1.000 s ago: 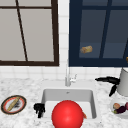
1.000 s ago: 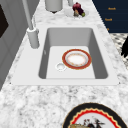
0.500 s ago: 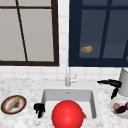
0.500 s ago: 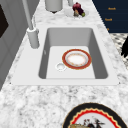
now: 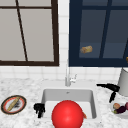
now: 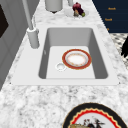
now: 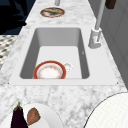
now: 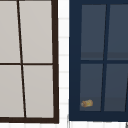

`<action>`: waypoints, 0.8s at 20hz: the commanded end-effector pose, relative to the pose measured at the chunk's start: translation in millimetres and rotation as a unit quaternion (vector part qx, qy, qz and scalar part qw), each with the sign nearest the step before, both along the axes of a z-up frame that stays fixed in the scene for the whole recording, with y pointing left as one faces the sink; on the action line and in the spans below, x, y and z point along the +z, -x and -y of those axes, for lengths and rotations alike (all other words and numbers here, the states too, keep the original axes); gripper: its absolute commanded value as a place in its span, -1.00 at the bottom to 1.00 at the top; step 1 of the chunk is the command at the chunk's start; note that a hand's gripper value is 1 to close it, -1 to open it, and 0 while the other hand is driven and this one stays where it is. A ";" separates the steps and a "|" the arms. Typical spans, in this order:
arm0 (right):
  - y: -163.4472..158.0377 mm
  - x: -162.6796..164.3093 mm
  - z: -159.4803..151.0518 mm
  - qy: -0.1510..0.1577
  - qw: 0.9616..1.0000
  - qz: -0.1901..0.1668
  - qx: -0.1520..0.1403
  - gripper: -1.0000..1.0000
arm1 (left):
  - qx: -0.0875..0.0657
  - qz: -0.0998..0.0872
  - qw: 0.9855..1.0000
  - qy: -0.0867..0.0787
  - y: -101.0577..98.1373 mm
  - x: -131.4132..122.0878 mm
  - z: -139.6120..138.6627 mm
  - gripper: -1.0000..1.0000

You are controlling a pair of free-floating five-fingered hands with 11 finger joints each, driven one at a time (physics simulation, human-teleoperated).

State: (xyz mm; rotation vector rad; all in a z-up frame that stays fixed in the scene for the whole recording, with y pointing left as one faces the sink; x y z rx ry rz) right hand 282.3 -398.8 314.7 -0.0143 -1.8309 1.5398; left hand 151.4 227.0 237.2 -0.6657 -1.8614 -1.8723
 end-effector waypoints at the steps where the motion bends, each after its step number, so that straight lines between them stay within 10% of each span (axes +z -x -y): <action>1: 0.0 -15.0 0.0 0.012 0.998 -0.012 -0.062 -1.00 | 0.000 0.000 1.000 0.000 0.0 0.0 0.0 0.00; 16: 3.9 -15.1 20.4 0.096 0.971 -0.156 -0.153 -1.00 | 0.000 0.000 1.000 0.000 0.0 0.0 0.0 0.00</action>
